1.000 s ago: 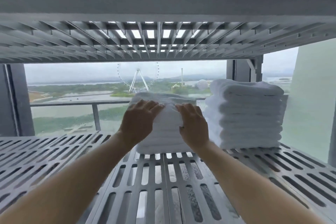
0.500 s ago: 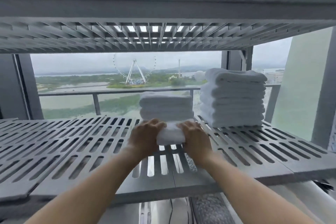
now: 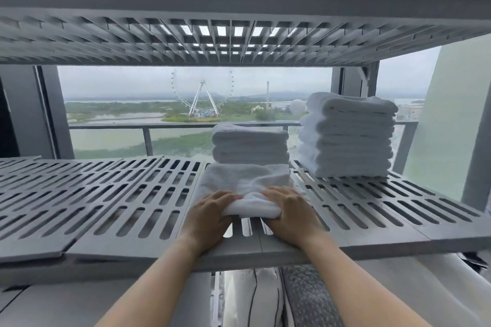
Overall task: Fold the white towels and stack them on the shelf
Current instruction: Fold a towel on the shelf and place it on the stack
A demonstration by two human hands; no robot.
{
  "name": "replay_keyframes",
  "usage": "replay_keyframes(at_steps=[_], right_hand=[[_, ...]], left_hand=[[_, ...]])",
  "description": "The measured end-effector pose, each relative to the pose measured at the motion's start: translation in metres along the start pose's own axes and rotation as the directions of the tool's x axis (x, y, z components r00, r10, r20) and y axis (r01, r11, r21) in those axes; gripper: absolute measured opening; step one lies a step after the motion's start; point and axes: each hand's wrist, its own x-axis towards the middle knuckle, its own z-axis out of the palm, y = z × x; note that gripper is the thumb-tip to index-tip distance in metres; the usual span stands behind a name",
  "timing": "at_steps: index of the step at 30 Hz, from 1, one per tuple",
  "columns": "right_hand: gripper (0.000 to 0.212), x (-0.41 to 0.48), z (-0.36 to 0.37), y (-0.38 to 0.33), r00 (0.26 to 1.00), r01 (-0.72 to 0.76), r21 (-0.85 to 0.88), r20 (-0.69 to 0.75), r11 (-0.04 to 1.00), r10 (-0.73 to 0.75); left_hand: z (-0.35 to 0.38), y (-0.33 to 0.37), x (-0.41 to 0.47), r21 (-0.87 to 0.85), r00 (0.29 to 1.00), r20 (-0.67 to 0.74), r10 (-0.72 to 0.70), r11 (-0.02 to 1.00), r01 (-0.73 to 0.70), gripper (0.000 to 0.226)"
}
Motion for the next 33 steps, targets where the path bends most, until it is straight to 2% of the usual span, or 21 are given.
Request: replay_keyframes(at_steps=[4, 6, 11, 14, 17, 19, 23, 25, 29, 33], right_hand=[[0.036, -0.005, -0.003, -0.001, 0.990, 0.060, 0.068, -0.135, 0.996, -0.050], [0.027, -0.007, -0.005, -0.001, 0.988, 0.083, 0.041, -0.133, 0.996, -0.077], [0.021, -0.010, -0.008, -0.003, 0.996, 0.073, 0.047, -0.048, 0.996, -0.070], [0.028, -0.010, -0.006, -0.002, 0.996, 0.084, 0.036, 0.005, 0.996, -0.084], [0.031, -0.007, -0.006, 0.001, 0.999, 0.012, 0.114, 0.040, 0.993, -0.017], [0.030, -0.006, -0.009, 0.004, 0.998, -0.065, 0.202, 0.010, 0.977, 0.064], [0.025, -0.009, -0.016, 0.003, 0.988, -0.123, 0.322, -0.053, 0.939, 0.148], [0.030, -0.010, -0.018, 0.003, 0.985, -0.135, 0.371, -0.048, 0.919, 0.164], [0.036, -0.013, -0.015, 0.003, 0.997, -0.072, 0.307, 0.031, 0.949, 0.066], [0.031, -0.014, -0.008, 0.007, 0.997, -0.009, 0.255, 0.077, 0.967, -0.010]], left_hand=[[-0.006, 0.007, -0.005, 0.034, 0.993, -0.110, 0.032, 0.999, -0.028, 0.040], [-0.007, 0.011, -0.008, 0.104, 0.985, -0.165, 0.052, 0.994, -0.035, 0.042], [-0.006, 0.017, -0.008, 0.201, 0.985, -0.087, 0.147, 0.971, -0.127, 0.030], [-0.007, 0.017, -0.008, 0.217, 0.995, -0.025, 0.097, 0.972, -0.089, 0.024], [-0.008, 0.018, -0.010, 0.225, 0.998, 0.015, 0.058, 0.973, -0.060, 0.029], [-0.009, 0.022, -0.012, 0.199, 0.999, 0.017, 0.037, 0.979, -0.040, 0.032], [-0.012, 0.029, -0.015, 0.153, 0.999, -0.042, -0.009, 0.988, 0.016, 0.033], [-0.011, 0.030, -0.016, 0.179, 0.998, -0.063, 0.010, 0.984, 0.002, 0.034], [-0.010, 0.030, -0.018, 0.154, 0.989, -0.146, -0.007, 0.988, 0.030, 0.040], [-0.012, 0.029, -0.018, 0.189, 0.993, -0.118, -0.009, 0.981, 0.031, 0.035]])
